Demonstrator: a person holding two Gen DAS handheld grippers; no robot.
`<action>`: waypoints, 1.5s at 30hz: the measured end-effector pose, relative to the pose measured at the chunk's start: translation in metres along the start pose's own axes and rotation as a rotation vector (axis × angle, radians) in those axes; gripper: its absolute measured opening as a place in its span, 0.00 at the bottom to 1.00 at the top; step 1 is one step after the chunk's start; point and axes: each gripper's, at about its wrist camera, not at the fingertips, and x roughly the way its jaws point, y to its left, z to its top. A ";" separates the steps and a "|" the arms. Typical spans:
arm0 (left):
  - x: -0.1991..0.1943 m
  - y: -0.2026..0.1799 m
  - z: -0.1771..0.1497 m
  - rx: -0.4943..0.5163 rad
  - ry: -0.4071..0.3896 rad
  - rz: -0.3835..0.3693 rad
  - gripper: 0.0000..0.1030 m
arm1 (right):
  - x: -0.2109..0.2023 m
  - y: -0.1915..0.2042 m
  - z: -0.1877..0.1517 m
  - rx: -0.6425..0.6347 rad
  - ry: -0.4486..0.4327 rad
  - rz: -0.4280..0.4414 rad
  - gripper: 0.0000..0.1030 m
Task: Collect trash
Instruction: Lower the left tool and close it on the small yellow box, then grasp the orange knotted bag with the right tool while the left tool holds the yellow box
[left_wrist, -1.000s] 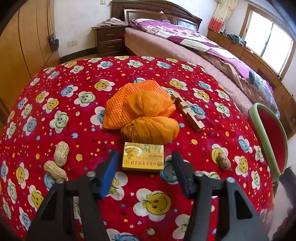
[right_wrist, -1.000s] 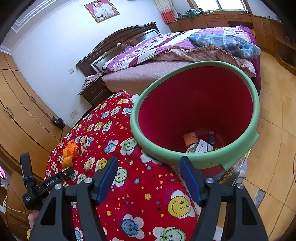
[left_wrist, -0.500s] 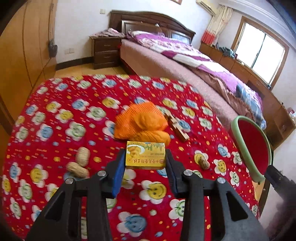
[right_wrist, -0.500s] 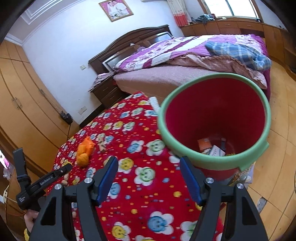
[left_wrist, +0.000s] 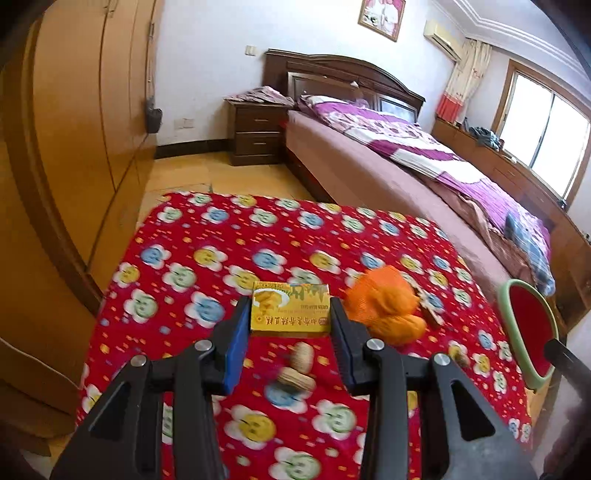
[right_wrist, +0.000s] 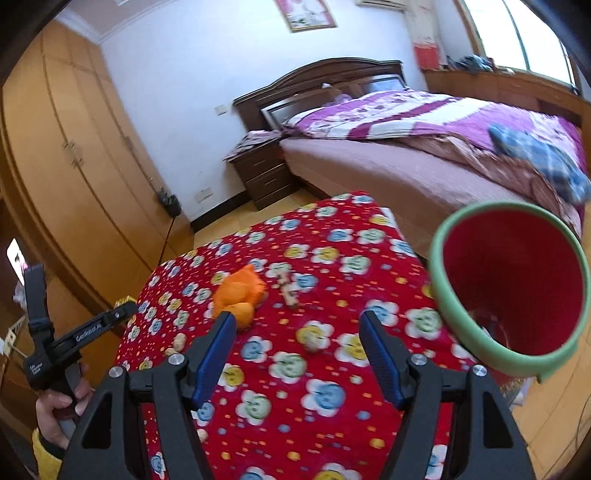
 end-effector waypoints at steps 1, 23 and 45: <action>0.002 0.005 0.001 -0.005 -0.001 0.003 0.40 | 0.004 0.008 0.001 -0.011 0.003 0.004 0.70; 0.069 0.030 -0.013 -0.059 0.025 -0.061 0.40 | 0.129 0.056 -0.010 -0.007 0.169 -0.011 0.69; 0.063 0.008 -0.027 -0.021 0.025 -0.154 0.40 | 0.154 0.073 -0.029 -0.011 0.158 0.127 0.25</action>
